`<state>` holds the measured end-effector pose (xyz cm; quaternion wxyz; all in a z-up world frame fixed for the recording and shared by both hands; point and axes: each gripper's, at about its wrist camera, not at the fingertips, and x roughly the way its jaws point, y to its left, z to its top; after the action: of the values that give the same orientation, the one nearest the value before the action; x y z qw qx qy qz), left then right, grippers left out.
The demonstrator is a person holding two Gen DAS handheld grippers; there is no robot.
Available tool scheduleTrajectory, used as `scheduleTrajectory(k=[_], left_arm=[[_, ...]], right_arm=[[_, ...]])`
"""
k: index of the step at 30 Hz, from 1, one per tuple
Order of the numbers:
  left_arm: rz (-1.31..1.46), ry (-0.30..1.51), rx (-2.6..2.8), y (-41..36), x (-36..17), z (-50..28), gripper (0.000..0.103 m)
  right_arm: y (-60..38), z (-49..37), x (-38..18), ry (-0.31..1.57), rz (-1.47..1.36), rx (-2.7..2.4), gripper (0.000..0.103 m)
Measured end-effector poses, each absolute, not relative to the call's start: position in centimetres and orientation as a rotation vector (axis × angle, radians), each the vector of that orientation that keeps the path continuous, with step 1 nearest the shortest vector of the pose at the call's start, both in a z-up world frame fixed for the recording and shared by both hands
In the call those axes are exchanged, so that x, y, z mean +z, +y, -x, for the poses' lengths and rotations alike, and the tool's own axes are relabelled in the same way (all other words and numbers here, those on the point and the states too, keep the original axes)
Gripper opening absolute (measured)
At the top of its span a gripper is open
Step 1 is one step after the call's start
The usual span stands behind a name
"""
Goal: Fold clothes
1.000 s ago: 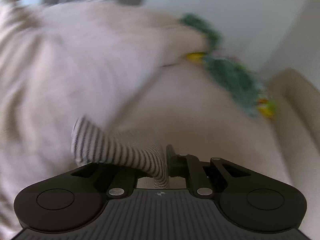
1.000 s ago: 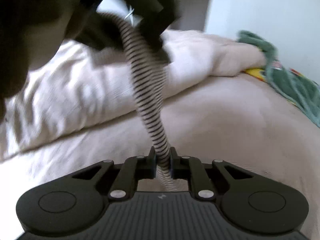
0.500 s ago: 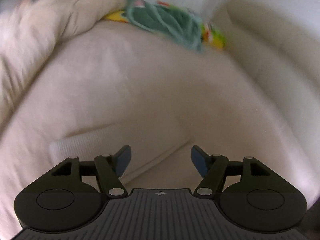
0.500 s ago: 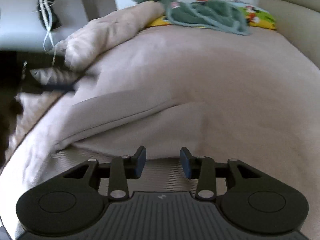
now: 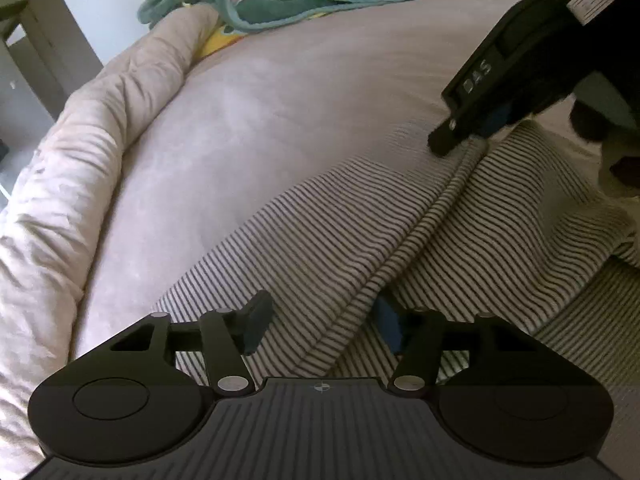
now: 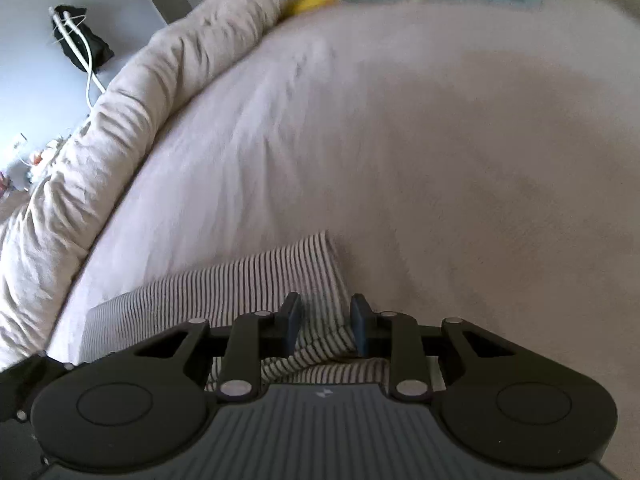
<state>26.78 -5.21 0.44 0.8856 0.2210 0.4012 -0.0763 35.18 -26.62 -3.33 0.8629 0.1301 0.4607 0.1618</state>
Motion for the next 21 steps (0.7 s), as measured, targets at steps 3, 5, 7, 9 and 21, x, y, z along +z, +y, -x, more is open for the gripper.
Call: scheduleTrajectory(k=[3, 5, 7, 9, 21], left_arm=[[-0.497, 0.802, -0.176, -5.2, 0.5, -26.8, 0.024], [-0.488, 0.788, -0.19, -4.9, 1.4, -27.0, 0.014], [-0.43, 0.779, -0.201, -4.3, 3.1, -27.0, 0.013], [-0.356, 0.772, -0.224, -3.6, 5.3, -26.7, 0.012], [-0.273, 0.84, -0.353, -3.1, 5.3, -23.0, 0.045]], right_arm=[[-26.4, -35.1, -3.4, 0.946, -0.259, 0.365, 0.016], [-26.3, -34.5, -1.8, 0.913, -0.246, 0.386, 0.01], [-26.3, -33.6, 0.3, 0.876, -0.232, 0.415, 0.008], [-26.3, -32.0, 2.9, 0.845, -0.203, 0.441, 0.007], [-29.5, -23.5, 2.9, 0.916, -0.186, 0.253, 0.037]])
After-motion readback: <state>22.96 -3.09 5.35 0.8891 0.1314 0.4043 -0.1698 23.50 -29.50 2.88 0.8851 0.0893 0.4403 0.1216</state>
